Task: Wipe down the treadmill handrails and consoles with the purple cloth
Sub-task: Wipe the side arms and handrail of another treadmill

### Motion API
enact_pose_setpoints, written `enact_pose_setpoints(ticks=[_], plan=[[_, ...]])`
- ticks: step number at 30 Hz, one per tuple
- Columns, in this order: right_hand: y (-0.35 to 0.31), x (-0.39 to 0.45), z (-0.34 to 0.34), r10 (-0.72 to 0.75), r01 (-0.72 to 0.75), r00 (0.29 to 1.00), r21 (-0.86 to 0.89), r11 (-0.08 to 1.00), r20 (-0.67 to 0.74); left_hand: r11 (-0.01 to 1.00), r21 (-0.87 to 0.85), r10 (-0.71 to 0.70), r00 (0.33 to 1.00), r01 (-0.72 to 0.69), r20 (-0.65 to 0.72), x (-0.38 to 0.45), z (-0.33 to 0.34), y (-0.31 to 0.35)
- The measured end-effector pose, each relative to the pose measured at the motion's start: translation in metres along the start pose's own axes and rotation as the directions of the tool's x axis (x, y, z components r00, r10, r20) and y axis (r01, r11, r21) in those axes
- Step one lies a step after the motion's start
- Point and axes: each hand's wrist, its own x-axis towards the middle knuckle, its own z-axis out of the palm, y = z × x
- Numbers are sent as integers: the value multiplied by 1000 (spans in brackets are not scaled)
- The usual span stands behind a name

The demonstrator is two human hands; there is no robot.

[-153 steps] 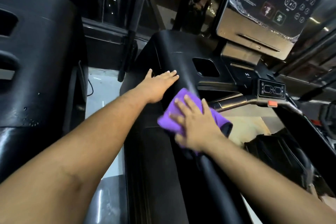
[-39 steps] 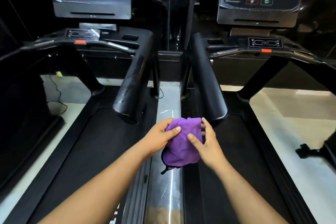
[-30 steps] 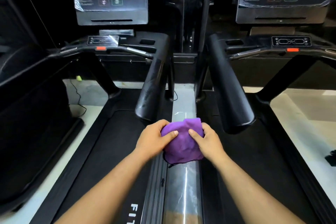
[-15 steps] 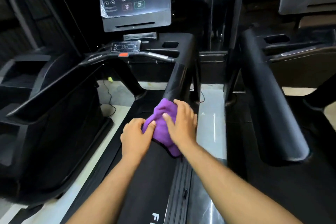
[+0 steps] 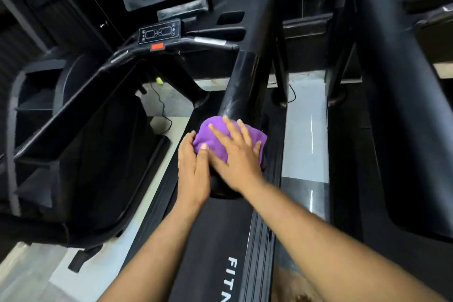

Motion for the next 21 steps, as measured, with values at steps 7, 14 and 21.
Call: enact_pose_setpoints(ticks=[7, 14, 21], plan=[[46, 5, 12, -46, 70, 991, 187, 980, -128, 991, 75, 102, 993, -106, 66, 3, 6, -3], [48, -23, 37, 173, -52, 968, 530, 847, -180, 904, 384, 110, 969, -191, 224, 6, 5, -3], [86, 34, 41, 453, -258, 889, 738, 623, -71, 889, 426, 70, 967, -171, 244, 7, 5, 0]])
